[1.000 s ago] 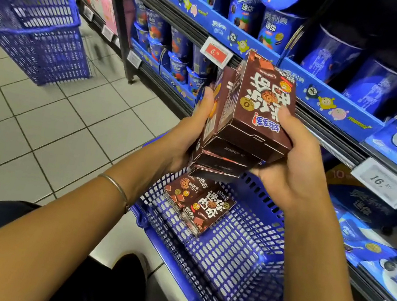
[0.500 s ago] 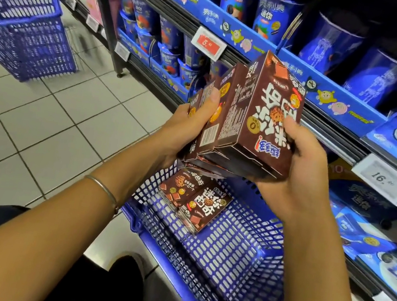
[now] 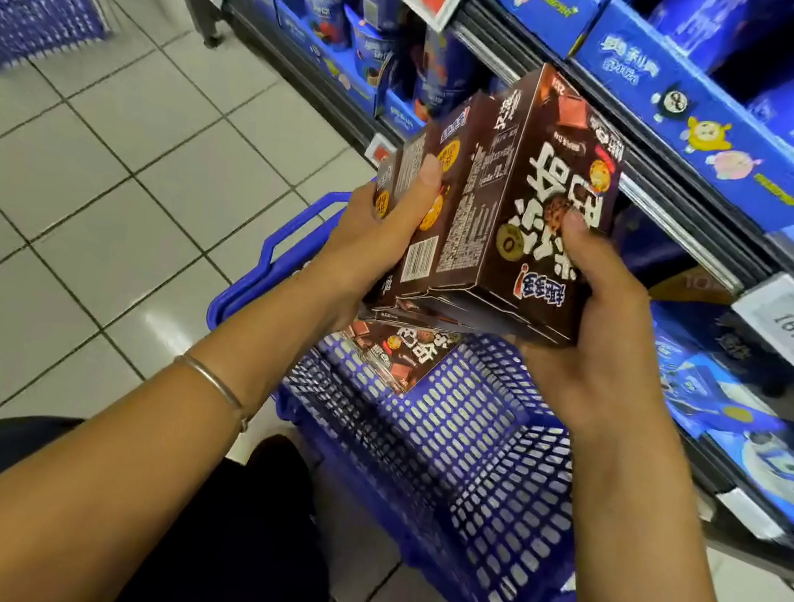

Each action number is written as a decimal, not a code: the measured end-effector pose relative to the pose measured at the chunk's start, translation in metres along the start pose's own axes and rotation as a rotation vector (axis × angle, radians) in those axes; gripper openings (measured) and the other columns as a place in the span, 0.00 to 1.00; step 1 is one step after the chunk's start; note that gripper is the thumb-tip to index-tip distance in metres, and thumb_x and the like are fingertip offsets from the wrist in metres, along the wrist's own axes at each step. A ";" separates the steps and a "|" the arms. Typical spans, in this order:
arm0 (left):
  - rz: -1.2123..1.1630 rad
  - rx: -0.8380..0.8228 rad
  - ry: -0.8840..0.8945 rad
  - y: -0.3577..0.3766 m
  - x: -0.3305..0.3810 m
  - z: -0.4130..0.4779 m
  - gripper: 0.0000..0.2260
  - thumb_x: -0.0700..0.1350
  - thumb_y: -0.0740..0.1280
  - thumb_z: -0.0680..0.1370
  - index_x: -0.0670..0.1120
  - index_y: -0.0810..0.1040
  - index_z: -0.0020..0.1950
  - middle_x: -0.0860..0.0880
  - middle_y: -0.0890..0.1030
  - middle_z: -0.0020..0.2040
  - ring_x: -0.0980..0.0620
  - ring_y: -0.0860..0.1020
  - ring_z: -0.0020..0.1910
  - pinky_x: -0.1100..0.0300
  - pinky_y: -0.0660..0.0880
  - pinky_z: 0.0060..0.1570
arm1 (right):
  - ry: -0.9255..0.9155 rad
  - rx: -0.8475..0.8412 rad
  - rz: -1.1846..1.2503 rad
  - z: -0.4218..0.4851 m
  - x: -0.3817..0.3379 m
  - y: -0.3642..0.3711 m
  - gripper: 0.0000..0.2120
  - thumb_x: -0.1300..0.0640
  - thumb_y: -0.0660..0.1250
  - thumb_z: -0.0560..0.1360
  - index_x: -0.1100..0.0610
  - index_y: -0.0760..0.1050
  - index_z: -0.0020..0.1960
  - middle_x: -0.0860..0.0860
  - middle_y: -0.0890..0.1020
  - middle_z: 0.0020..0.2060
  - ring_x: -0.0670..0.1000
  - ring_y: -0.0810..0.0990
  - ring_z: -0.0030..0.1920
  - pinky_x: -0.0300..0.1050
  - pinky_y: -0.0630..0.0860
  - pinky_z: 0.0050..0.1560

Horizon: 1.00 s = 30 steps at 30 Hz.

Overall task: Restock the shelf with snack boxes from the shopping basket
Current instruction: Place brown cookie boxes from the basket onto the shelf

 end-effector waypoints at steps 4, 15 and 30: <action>-0.012 0.039 -0.067 0.005 0.003 -0.034 0.61 0.85 0.68 0.51 0.53 0.70 0.77 0.48 0.83 0.67 0.48 0.85 0.61 0.46 0.82 0.61 | 0.070 0.053 -0.028 -0.027 -0.014 0.009 0.16 0.53 0.66 0.79 0.57 0.80 0.63 0.56 0.85 0.58 0.57 0.84 0.58 0.59 0.79 0.61; -0.019 0.054 -0.153 0.035 0.112 -0.171 0.61 0.86 0.67 0.52 0.51 0.72 0.77 0.45 0.84 0.66 0.45 0.86 0.58 0.43 0.83 0.59 | 0.125 0.108 -0.163 -0.156 -0.136 0.082 0.22 0.54 0.64 0.79 0.62 0.74 0.70 0.60 0.83 0.60 0.60 0.83 0.60 0.58 0.78 0.64; -0.038 -0.032 -0.134 0.121 0.354 -0.366 0.58 0.88 0.65 0.55 0.60 0.70 0.79 0.48 0.76 0.76 0.42 0.76 0.73 0.36 0.70 0.74 | -0.007 0.080 -0.223 -0.363 -0.386 0.199 0.19 0.49 0.66 0.80 0.54 0.75 0.70 0.54 0.85 0.58 0.56 0.85 0.57 0.57 0.81 0.59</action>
Point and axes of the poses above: each hand's wrist, its own z-axis towards the middle knuckle, its own y-axis out of the palm, x = y × z, the point moved 6 cm from there along z, towards the middle knuckle
